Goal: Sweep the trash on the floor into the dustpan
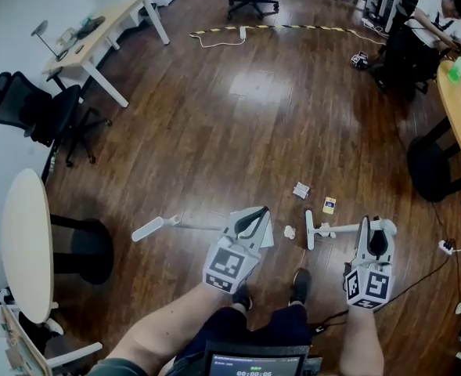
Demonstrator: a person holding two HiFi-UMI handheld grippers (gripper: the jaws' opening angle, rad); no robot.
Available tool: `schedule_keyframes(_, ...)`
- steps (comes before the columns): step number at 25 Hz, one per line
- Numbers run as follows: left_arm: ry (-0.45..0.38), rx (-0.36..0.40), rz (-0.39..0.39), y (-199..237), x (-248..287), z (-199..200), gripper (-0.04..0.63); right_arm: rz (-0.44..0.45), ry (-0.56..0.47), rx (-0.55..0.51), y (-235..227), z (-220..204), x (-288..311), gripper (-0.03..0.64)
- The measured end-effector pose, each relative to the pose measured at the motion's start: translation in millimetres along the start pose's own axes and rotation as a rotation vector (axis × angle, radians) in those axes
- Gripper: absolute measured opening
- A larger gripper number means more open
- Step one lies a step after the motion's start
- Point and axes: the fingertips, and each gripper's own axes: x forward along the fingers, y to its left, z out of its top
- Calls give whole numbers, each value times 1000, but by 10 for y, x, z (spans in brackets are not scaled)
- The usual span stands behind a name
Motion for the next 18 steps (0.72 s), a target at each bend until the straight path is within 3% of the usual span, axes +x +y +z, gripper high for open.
schedule_keyframes(8, 10, -11, -27, 53, -219, 2, 5, -63, 15, -7, 260, 110, -186, 127)
schedule_keyframes(12, 20, -26, -48, 80, -347, -57, 6, -72, 86, -25, 454, -146, -176, 127)
schedule_keyframes(18, 15, -31, -47, 439, -723, -63, 6, -12, 153, -14, 1267, -242, -97, 127)
